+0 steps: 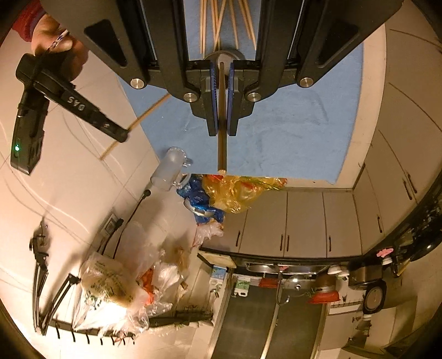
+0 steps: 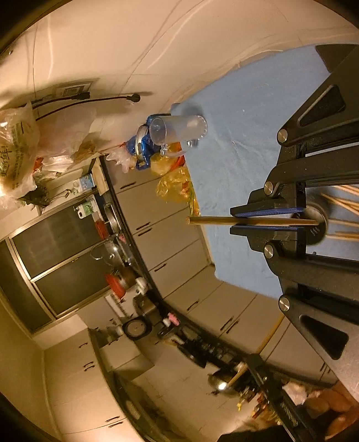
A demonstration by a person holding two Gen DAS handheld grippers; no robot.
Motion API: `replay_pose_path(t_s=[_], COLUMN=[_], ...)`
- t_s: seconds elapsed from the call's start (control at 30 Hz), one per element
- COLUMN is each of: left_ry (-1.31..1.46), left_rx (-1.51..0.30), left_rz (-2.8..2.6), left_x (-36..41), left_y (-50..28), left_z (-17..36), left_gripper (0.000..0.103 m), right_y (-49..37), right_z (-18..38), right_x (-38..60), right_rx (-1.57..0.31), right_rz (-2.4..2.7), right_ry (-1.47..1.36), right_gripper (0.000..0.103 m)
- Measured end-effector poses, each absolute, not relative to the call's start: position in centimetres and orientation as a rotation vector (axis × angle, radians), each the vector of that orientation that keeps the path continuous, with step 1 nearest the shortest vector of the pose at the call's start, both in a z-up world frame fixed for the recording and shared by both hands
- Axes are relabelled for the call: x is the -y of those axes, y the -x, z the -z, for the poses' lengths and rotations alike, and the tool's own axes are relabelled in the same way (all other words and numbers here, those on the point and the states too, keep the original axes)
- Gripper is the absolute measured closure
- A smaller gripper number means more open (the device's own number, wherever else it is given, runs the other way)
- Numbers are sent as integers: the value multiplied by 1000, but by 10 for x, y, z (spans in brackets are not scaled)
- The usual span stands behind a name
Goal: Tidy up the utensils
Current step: 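Lift the held chopsticks upright and carry both tools over the black cup, then open the left tool over the cup while the right tool releases its chopstick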
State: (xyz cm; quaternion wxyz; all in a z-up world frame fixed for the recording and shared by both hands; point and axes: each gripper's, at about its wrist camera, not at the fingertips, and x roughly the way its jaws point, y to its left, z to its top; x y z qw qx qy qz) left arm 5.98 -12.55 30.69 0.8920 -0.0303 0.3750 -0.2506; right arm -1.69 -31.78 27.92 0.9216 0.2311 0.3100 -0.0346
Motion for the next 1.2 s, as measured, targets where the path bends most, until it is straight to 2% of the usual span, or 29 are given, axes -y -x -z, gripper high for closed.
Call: replay_pose_path(t_s=[0.33,0.6,0.93,0.97,1.03,1.2], left_ry=[35,18,42,43,48,56], left_rx=[-916,-960,-960,-957,-944,-911], left_rz=[475,435,427,430,430,437], left_x=[147,143,136,135,132,123], left_y=[-76,-84,-88,-87,-84,-76], left_z=[-240,-214,-214,-215,-219,-234], left_gripper=[97,97,95,94,85,82], right_y=[-13,-26,-27,-24,-18,6], right_z=[-226,-194,-198,-201,-207,-219], right_x=[309,303,303,304,306,314], right_rx=[-763,-850,-851,-843,-827,-794], right_rz=[61,68,72,69,69,75], right_ry=[-468,-452,-447,-453,-463,-504], right_gripper=[97,96,95,95,95,94])
